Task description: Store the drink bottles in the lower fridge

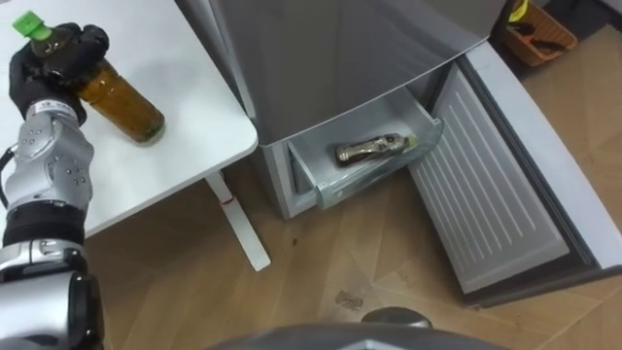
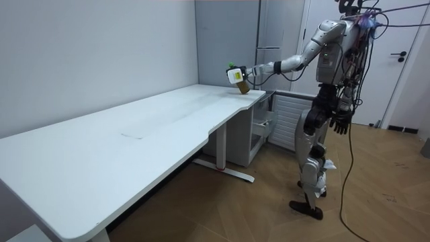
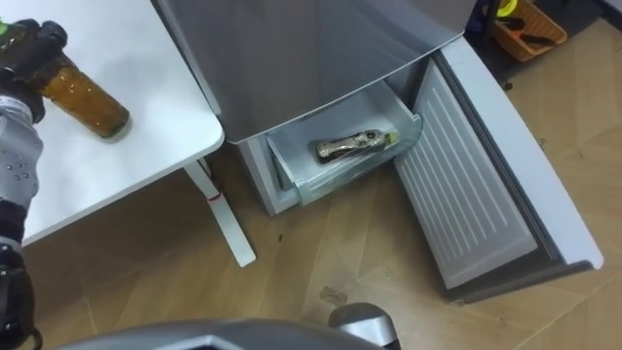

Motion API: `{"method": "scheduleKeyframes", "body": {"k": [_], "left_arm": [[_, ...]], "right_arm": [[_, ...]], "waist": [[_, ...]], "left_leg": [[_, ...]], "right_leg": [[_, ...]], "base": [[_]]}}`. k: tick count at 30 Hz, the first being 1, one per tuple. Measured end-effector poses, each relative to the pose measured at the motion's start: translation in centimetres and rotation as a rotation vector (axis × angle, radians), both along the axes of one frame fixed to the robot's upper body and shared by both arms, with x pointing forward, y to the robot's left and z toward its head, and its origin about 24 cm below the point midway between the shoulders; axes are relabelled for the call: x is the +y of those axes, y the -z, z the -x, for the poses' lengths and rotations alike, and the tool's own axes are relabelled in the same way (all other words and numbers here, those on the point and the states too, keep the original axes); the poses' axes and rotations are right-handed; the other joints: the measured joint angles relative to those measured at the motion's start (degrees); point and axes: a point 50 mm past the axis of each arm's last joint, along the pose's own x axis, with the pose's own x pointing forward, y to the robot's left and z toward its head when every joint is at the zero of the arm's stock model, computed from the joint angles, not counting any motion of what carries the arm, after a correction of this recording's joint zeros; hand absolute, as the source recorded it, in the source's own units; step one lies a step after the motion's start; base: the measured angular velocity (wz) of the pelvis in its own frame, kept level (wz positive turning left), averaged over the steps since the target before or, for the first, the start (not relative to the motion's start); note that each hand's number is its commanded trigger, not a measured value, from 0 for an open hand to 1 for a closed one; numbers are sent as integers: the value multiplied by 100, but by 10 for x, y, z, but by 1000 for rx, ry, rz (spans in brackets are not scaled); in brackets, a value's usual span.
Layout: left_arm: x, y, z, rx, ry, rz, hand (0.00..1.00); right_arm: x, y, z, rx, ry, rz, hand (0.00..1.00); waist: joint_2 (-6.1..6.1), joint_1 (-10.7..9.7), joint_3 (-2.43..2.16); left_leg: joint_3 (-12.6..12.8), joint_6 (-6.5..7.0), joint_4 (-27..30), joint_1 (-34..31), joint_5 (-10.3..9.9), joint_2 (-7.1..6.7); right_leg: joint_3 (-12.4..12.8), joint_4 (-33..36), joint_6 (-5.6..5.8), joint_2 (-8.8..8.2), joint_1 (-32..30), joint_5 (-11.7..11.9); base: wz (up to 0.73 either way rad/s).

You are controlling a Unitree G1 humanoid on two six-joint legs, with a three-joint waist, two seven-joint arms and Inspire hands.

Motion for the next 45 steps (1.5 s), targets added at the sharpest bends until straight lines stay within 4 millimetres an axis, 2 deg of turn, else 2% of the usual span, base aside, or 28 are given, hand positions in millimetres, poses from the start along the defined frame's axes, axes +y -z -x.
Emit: {"method": "scheduleKeyframes", "body": {"k": [5,7,13,15,18,22,24,25,27,30,34,35,40,45], "left_arm": [[-11,-4,-5,-24,42,-5,100],[-19,-5,-7,-37,63,-1,100],[-64,-17,-15,-103,209,-75,100],[-82,-21,-13,-145,286,-70,100],[-98,-21,-12,-166,377,-59,100],[-106,-20,-12,-176,420,-39,100],[-111,-25,-11,-206,447,-36,100],[-111,-27,-9,-220,452,-38,100],[-115,-35,6,-283,497,-40,100],[-120,-38,18,-319,555,-34,100],[-124,-39,22,-332,582,-31,100],[-126,-39,22,-332,593,-29,100],[-127,-37,29,-350,614,40,100],[-137,-19,44,-329,642,227,100]], "right_arm": [[3,0,-15,-40,-2,-8,0],[7,1,-20,-60,-16,-14,0],[21,-1,-59,-219,-59,-43,0],[27,-2,-72,-262,-101,-58,0],[34,-2,-81,-283,-168,-80,0],[42,-3,-89,-310,-225,-127,0],[46,-4,-91,-321,-242,-152,0],[47,-4,-92,-325,-251,-159,0],[52,-5,-94,-353,-273,-187,0],[59,-6,-98,-369,-284,-213,0],[61,-6,-100,-370,-300,-218,0],[61,-6,-99,-368,-300,-219,0],[64,-9,-107,-398,-325,-231,0],[73,-9,-110,-403,-367,-257,0]], "waist": [[-11,42,-4],[-10,127,2],[6,224,40],[29,327,55],[47,451,66],[34,516,71],[5,642,87],[-8,643,86],[-58,652,59],[-101,675,34],[-105,773,34],[-105,776,34],[-104,840,33],[-129,973,24]], "left_leg": [[-53,0,16,-47,0,9],[-53,0,9,-49,0,17],[-211,0,24,-150,1,-3],[-222,0,23,-152,1,1],[-266,-1,24,-157,1,5],[-310,-1,25,-180,2,-3],[-330,0,26,-185,2,-7],[-333,0,25,-193,2,-7],[-341,0,29,-220,3,-8],[-418,0,45,-224,3,-6],[-500,0,113,-259,2,-9],[-556,0,139,-261,2,-15],[-605,-1,212,-344,2,-23],[-617,7,219,-325,11,-36]], "right_leg": [[-72,-78,-14,-5,22,33],[-105,-78,-30,-7,22,48],[-301,-115,-30,-54,4,49],[-314,-126,-30,-53,14,49],[-343,-127,-30,-53,19,49],[-406,-123,-30,-66,15,49],[-403,-124,-29,-69,7,48],[-417,-132,-29,-73,9,48],[-479,-182,-29,-82,24,49],[-578,-182,-29,-89,42,49],[-692,-193,-30,-107,83,49],[-776,-196,-29,-118,121,49],[-848,-197,-31,-135,103,47],[-904,-189,-36,-156,135,44]], "base": [[6],[2],[13],[0],[5],[7],[0],[4],[9],[10],[12],[22],[9],[3]]}}
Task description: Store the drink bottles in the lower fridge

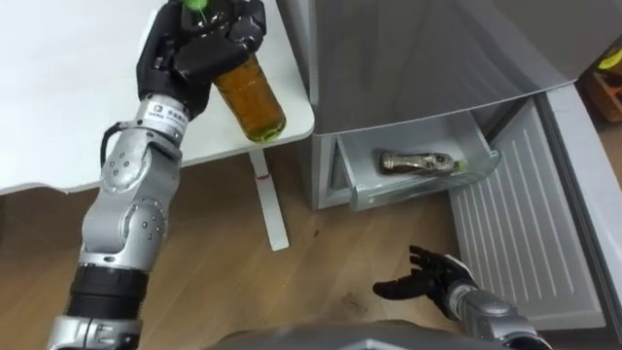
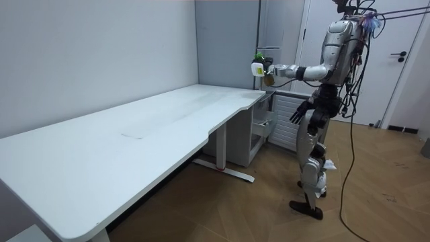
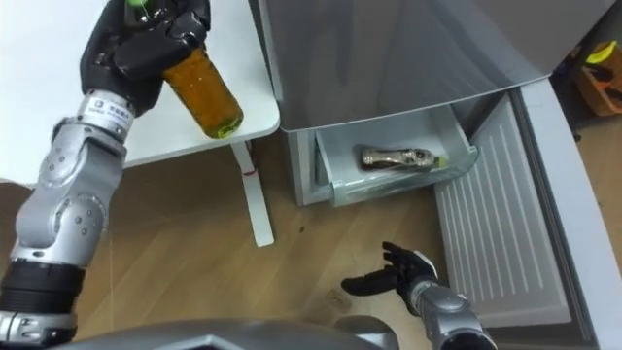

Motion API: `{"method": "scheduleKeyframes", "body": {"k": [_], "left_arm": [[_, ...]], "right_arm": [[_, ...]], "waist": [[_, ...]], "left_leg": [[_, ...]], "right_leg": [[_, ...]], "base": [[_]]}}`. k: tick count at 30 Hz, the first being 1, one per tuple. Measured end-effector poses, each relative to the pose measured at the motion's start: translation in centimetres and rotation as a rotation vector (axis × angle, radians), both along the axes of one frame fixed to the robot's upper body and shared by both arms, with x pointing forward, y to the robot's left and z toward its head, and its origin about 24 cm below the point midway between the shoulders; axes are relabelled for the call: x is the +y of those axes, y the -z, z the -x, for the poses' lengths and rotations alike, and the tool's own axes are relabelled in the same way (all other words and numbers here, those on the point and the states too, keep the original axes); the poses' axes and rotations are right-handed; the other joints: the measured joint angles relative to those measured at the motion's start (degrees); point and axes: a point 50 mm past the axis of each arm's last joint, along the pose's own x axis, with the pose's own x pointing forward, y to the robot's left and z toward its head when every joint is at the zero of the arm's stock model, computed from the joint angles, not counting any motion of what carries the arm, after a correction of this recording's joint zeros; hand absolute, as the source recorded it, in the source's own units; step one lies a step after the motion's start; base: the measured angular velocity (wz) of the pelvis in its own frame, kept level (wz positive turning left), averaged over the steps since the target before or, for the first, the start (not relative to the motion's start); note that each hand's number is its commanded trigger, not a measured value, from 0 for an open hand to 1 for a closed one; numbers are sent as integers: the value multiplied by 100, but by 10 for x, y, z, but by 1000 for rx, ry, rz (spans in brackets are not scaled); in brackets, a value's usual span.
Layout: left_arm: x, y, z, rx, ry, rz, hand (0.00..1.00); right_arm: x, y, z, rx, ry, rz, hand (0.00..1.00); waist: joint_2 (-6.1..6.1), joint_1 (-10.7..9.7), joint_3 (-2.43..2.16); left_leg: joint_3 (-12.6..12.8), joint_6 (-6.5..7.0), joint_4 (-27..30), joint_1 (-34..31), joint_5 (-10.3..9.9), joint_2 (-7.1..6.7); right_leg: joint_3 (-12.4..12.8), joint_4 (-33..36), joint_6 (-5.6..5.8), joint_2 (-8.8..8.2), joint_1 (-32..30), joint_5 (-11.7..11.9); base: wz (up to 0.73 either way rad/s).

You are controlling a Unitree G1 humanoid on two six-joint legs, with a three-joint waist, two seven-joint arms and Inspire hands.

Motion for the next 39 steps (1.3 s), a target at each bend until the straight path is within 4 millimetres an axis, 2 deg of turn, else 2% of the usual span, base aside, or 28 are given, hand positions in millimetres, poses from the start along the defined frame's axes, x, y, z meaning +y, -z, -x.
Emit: {"method": "scheduleKeyframes", "body": {"k": [4,8,11,15,23,30,39], "left_arm": [[1,18,16,83,-8,95,100],[3,36,29,164,-23,154,100],[2,44,33,205,-15,158,100],[0,49,35,245,7,157,100],[-4,64,40,291,46,162,100],[-17,69,44,295,155,-2,100],[-18,71,45,288,185,-74,100]], "right_arm": [[6,-3,-5,-32,-32,-9,0],[11,-9,-16,-73,-65,-38,0],[22,-18,-28,-120,-147,-83,0],[32,-32,-42,-198,-208,-143,0],[45,-43,-44,-233,-318,-223,0],[70,-65,-48,-300,-501,-355,0],[70,-74,-50,-305,-578,-459,0]], "waist": [[-17,56,9],[-82,112,40],[-156,122,82],[-189,132,70],[-201,221,60],[-155,291,69],[-186,335,83]], "left_leg": [[-1,0,1,11,0,0],[-26,0,18,-30,0,-1],[-76,0,101,-129,-1,-6],[-163,0,104,-186,-1,-28],[-164,0,106,-123,-1,-15],[-169,-3,118,-159,-4,3],[-165,-2,128,-147,-4,0]], "right_leg": [[-10,-1,0,-2,17,0],[-34,-11,0,-5,-2,0],[-72,-10,0,-12,-38,0],[-146,-11,6,-30,-59,-7],[-171,7,4,-25,0,-6],[-204,42,-15,-11,-8,8],[-198,96,-11,-20,-29,5]], "base": [[0],[2],[7],[11],[1],[0],[0]]}}
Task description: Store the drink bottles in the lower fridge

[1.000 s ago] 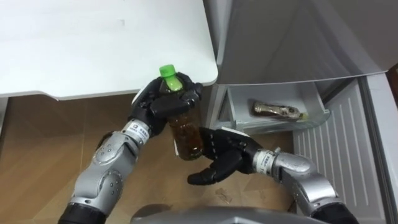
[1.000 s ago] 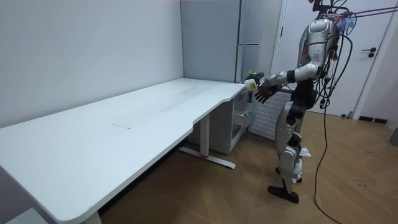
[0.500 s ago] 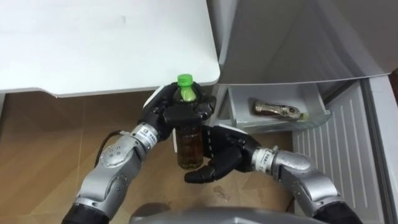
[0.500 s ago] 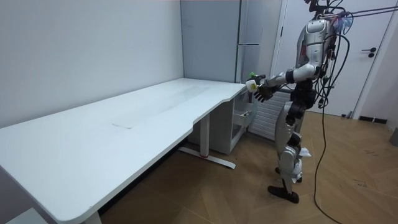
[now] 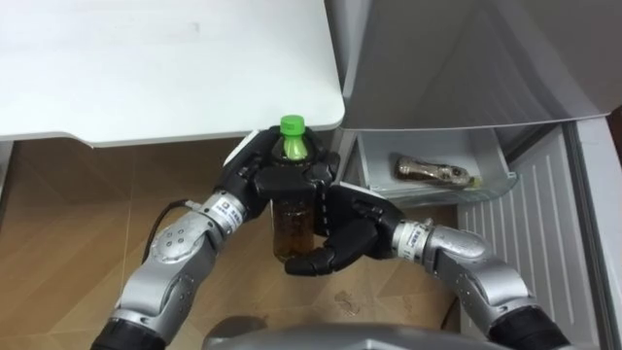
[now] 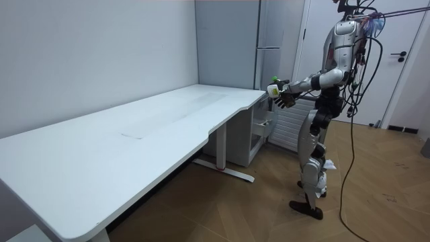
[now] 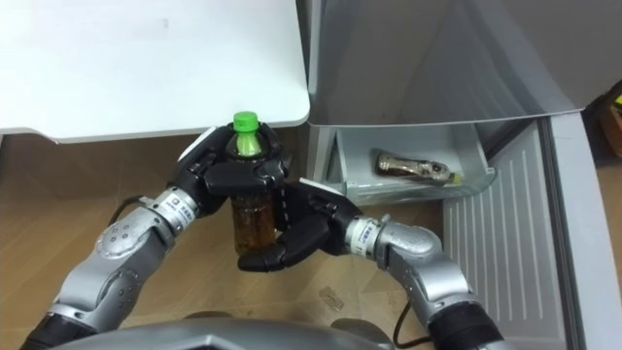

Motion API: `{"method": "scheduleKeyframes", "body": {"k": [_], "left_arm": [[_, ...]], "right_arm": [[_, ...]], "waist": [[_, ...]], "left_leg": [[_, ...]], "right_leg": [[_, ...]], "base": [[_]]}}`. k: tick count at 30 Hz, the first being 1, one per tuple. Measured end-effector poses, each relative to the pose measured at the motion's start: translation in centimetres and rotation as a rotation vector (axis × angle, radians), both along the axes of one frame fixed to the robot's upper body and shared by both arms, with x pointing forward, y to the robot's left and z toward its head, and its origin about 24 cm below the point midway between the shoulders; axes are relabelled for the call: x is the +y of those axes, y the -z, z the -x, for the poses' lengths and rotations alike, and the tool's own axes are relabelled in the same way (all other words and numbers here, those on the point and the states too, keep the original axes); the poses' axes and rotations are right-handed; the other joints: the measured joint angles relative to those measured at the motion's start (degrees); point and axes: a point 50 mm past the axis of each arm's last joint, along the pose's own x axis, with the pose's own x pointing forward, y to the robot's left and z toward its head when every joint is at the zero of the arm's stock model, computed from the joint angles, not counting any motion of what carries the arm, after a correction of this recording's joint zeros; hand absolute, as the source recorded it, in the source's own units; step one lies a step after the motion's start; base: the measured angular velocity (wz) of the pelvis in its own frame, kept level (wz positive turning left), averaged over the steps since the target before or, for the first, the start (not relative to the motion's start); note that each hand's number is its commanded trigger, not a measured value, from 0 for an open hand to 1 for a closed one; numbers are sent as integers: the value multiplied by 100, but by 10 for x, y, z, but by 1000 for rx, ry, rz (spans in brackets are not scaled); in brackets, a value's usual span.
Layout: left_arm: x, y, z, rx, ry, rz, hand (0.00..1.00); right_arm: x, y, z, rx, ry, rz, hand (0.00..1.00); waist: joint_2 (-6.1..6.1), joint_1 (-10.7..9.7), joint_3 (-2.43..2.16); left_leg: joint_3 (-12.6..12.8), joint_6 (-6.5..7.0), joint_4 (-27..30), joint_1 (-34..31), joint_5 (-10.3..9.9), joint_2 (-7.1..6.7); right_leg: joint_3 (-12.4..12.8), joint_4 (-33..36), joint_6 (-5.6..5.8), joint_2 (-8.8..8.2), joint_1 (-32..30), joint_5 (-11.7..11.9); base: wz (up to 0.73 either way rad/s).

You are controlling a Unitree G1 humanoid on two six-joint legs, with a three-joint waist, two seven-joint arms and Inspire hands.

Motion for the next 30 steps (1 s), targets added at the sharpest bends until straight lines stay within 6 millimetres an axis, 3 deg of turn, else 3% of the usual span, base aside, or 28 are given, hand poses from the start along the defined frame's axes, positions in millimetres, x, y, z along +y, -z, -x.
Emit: {"method": "scheduleKeyframes", "body": {"k": [1,2,15,24,25,26,27,28,30], "left_arm": [[0,0,0,0,4,-5,100],[1,0,0,-2,8,-14,100],[-13,1,6,1,60,29,100],[-18,0,6,3,66,67,100],[-18,0,6,3,66,67,71],[-18,0,6,3,67,70,57],[-19,-1,6,0,68,74,10],[-19,-1,6,-1,68,75,0],[-20,-1,5,-6,71,77,0]], "right_arm": [[0,0,1,2,0,1,71],[1,1,1,4,-1,5,100],[2,4,1,14,71,49,100],[2,4,1,15,80,46,100],[2,4,1,16,81,44,100],[2,4,1,19,82,40,100],[1,4,1,22,84,36,100],[1,4,1,23,86,33,100],[1,4,1,27,90,26,100]], "waist": [[-1,0,-1],[0,-25,-1],[122,-59,8],[122,-54,5],[122,-52,5],[121,-49,6],[120,-47,6],[119,-50,5],[119,-49,5]], "left_leg": [[-3,0,2,-6,0,-1],[-3,0,3,-5,0,-1],[-3,0,-30,31,-1,0],[2,0,-7,33,-1,-1],[2,0,-4,32,-1,-1],[1,0,-2,31,-1,-1],[1,0,4,31,-1,-1],[1,0,4,30,-1,-1],[1,0,6,18,-1,0]], "right_leg": [[-8,1,0,-2,-4,0],[-13,1,0,-2,-8,0],[-29,17,0,1,10,0],[-28,82,1,-4,-10,0],[-29,84,1,-5,-13,0],[-30,87,1,-6,-17,0],[-29,94,1,-7,-19,0],[-31,95,1,-8,-21,0],[-47,95,1,-11,-28,0]], "base": [[0],[0],[0],[0],[0],[0],[0],[0],[0]]}}
